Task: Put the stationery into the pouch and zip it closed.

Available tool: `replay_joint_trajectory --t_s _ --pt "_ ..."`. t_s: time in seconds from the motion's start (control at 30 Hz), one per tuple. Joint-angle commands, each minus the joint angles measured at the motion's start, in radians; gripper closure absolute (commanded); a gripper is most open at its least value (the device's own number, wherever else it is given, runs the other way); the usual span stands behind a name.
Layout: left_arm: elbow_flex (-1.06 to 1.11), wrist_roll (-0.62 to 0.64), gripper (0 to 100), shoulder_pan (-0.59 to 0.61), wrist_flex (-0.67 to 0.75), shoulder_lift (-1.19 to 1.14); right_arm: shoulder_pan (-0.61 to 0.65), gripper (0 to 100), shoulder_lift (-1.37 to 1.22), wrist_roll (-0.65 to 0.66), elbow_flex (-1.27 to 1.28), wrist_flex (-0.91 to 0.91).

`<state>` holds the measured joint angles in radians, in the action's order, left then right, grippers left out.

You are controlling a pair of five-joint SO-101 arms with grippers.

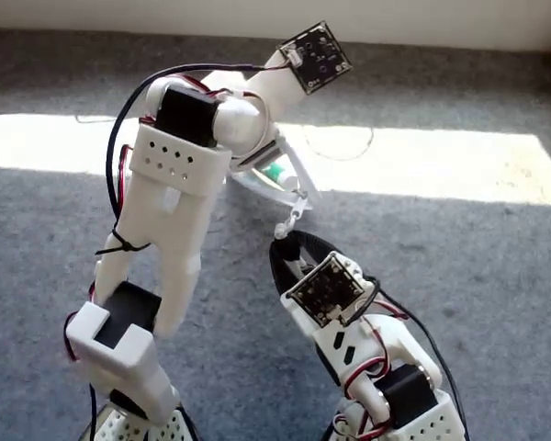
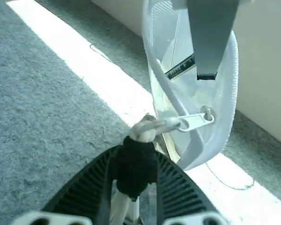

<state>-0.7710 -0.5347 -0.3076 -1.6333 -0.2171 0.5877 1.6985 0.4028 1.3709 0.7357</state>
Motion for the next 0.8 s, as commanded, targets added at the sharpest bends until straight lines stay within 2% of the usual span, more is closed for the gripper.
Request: replay_joint_trajectory --t_s 0.0,0.23,0.77 --pt "-0.111 -0.005 81 -0.053 -0.031 0.010 -0.028 99.4 0.024 -0.009 0.004 -0.041" --pt "-0.200 -0.003 81 -0.059 -0.072 0.010 -0.030 99.4 0.054 -0.009 0.016 -0.053" --pt "-0.202 -0.005 81 -0.128 -0.057 0.001 -0.033 99.4 0.058 -0.009 0.016 -0.050"
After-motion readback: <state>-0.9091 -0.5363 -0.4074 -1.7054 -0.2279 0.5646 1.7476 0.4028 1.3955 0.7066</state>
